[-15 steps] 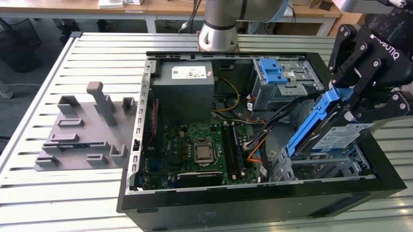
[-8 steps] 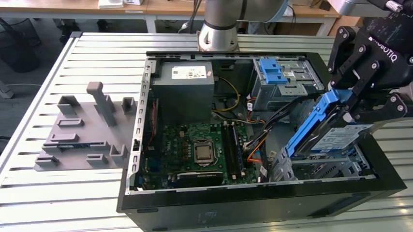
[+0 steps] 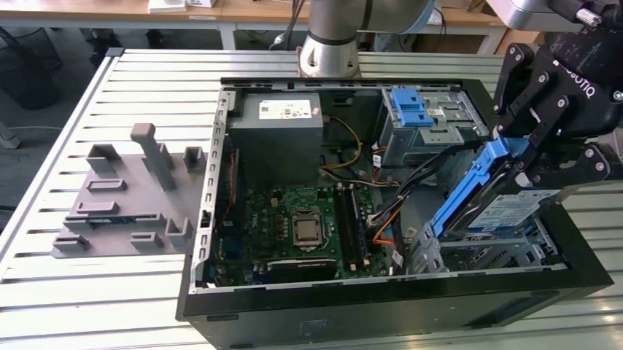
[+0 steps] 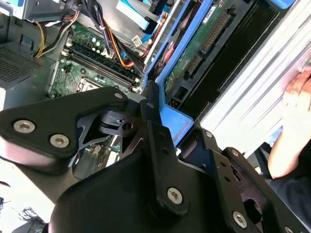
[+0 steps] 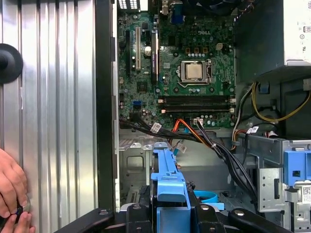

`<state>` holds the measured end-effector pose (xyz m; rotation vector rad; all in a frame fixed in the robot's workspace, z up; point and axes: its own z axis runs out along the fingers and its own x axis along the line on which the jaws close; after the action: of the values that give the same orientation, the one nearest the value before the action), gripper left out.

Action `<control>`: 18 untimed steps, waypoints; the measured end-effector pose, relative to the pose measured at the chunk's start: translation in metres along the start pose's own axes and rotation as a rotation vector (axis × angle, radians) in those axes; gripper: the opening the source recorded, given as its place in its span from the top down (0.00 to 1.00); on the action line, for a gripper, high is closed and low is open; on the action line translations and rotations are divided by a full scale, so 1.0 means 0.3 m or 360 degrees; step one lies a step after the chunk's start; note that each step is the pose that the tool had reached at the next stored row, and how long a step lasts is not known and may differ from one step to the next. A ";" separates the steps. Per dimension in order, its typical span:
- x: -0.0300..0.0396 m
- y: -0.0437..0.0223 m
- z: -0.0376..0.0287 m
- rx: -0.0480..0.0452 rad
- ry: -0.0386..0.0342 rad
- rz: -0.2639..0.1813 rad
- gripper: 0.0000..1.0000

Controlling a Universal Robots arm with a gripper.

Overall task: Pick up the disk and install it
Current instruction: 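Insert the disk into the insertion slot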

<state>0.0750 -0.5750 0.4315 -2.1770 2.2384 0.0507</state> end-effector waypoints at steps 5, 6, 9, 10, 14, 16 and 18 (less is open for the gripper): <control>0.000 0.000 0.008 0.0000 0.0000 0.0000 0.64; 0.000 0.000 0.009 0.0000 0.0000 0.0000 0.64; 0.001 0.000 0.014 0.0000 0.0000 0.0000 0.64; 0.001 0.000 0.016 0.0000 0.0000 0.0000 0.64; 0.001 0.000 0.023 0.0000 0.0000 0.0000 0.64; 0.001 0.000 0.027 0.0000 0.0000 0.0000 0.64; 0.001 0.000 0.030 0.0000 0.0000 0.0000 0.64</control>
<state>0.0750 -0.5750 0.4226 -2.1771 2.2384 0.0506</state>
